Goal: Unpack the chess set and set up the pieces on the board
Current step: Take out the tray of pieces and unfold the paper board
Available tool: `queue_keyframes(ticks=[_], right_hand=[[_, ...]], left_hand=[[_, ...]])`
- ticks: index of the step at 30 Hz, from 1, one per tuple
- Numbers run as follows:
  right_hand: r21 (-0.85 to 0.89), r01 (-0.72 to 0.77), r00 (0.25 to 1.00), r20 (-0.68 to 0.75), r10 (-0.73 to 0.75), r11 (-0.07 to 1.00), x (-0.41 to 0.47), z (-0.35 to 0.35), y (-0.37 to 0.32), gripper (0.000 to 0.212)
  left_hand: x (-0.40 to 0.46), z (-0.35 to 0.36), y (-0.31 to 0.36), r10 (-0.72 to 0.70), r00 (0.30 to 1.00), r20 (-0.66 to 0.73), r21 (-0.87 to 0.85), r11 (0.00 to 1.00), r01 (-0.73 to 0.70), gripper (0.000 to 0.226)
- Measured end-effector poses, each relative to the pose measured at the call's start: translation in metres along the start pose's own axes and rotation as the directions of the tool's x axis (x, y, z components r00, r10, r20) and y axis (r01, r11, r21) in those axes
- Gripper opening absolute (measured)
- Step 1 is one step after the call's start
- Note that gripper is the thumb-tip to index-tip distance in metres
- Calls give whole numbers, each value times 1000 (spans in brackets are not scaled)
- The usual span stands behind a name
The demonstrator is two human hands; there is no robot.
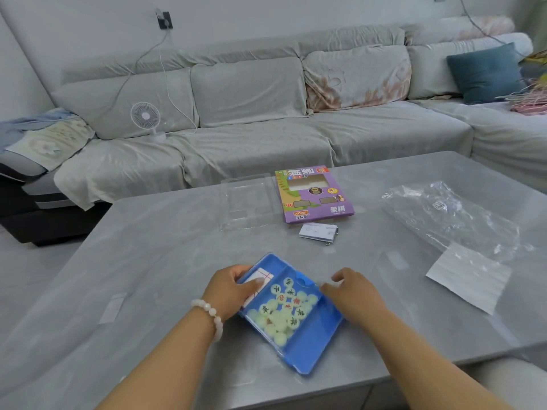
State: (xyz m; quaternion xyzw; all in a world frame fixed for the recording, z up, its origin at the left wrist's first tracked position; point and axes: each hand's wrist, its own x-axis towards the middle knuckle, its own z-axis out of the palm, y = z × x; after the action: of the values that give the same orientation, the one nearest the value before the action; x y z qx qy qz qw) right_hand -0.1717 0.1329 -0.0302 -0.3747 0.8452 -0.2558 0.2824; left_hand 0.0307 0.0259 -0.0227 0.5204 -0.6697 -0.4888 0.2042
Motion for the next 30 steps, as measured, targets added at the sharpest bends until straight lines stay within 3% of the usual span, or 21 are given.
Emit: queue_keyframes(ticks=[3,6,9,12,15,17,21,26,30], right_hand=[[-95,56,994,99,-47,994,-4,10,-7,31],[-118,83,989,135,-67,989,-9,21,-13,29],[-124,119,985,139,-102,985,-10,28,-20,30],[-129,139,986,107,-126,982,-5,31,-29,27],[-205,168,982,122,-145,964,1,31,-35,23],[-253,180,976,164,-142,951,3,29,-38,26],[-312,210,961,241,-137,927,4,26,-39,23],[-382,309,946,219,-239,871,3,21,-48,9],[-456,378,923,252,-290,806,1,19,-56,22]], left_hand=[[15,2,-2,106,977,-188,292,955,-47,40],[7,12,1,57,962,-266,561,821,106,55],[-14,28,-5,-57,961,-269,527,827,197,64],[-21,35,-15,43,983,-180,386,922,30,66],[-31,36,-19,175,977,-123,360,925,-120,57],[-39,39,-24,204,975,-85,365,917,-160,64],[-40,45,-34,197,973,-121,361,922,-142,76],[-40,50,-29,202,960,-195,372,921,-118,74],[-35,53,-29,172,964,-202,391,917,-82,76]])
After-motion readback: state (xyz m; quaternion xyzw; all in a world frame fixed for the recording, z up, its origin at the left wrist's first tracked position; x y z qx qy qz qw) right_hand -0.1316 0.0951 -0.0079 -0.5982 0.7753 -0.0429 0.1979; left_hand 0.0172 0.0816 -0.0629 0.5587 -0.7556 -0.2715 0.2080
